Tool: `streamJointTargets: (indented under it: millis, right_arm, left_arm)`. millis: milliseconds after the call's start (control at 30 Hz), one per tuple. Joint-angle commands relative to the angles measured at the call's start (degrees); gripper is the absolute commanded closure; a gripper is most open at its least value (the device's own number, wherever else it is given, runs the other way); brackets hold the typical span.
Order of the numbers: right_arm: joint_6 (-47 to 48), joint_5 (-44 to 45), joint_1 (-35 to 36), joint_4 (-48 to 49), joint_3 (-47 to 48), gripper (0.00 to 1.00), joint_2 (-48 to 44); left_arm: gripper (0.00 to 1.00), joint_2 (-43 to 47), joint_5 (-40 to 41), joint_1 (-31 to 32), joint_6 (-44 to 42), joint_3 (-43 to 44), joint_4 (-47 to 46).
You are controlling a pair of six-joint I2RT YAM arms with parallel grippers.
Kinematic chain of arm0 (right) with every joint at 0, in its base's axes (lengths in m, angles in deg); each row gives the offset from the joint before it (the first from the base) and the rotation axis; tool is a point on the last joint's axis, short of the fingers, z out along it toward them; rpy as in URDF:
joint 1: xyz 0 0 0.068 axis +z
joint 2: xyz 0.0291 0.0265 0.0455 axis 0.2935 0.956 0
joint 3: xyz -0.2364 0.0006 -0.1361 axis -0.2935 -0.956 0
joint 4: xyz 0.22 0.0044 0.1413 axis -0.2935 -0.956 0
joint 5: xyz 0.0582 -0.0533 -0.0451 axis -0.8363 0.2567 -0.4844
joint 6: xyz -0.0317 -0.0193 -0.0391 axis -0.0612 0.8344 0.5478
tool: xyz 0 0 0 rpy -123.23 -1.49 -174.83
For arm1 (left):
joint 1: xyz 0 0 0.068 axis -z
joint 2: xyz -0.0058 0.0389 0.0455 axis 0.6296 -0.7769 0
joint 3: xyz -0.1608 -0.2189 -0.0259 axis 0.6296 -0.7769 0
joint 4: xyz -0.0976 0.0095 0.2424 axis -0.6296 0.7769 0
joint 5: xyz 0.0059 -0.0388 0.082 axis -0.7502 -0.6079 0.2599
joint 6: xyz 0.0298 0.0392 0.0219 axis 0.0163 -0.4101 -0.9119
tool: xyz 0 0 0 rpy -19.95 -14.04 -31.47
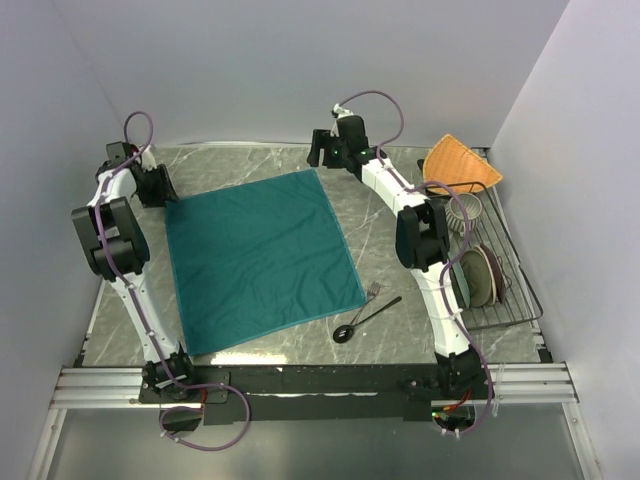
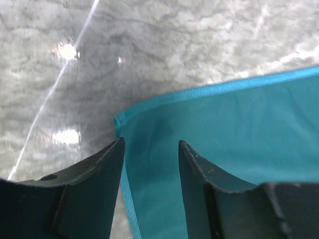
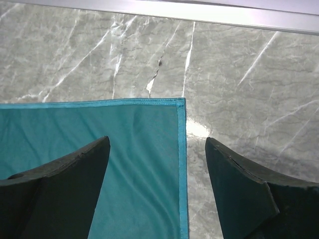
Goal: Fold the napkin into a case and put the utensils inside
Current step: Flatten the napkin at the center of the board.
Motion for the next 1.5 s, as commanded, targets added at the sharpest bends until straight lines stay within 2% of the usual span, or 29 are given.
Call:
streamJointTargets:
  millis: [0,67,300,567,733,1067,1367,1467]
  right_arm:
    - [-2.25,-1.09,-1.03,1.6,-1.39,0.14,-0.87]
    - [-3.13,-2.05,-1.65,0.89,-2.18,0.14,-1.66]
    - [-3.75,-5.31,-2.62,-0.52,-6.58,0.12,-4.38]
    - [-2.87,-5.66,-2.62,-0.52,-7.2,0.08,-4.91]
    - [-2.43,-6.8,-2.53,-0.52,-7.37,0.07,-5.26]
    - [-2.87,-7.68,-2.53,0.1,-7.46,0.07,-5.09]
    - [-2.34,-7.51,-2.62,-0.17,-7.55,0.08,-5.18]
    - [-2.34,-7.51,-2.71,-0.08,-7.64,0.07,-5.26]
  left_arm:
    - [0.49,-2.23,3.24,0.52,-0.47,4.07,-0.95]
    - [0.48,-3.28,4.73,0.52,-0.47,5.48,-0.16]
    - [0.38,-4.34,10.01,0.26,-0.47,6.19,-0.86]
    - [0.34,-5.57,7.64,0.08,-0.47,6.54,-0.34]
    - [0.28,-2.24,6.06,-0.62,0.58,2.77,-4.81]
    - [0.38,2.34,5.44,-1.41,-0.12,0.48,-8.07]
    - [0.45,-4.59,5.88,-1.5,-0.29,6.27,-2.28]
    - [0.51,-5.04,4.48,-1.41,-0.29,5.49,-2.18]
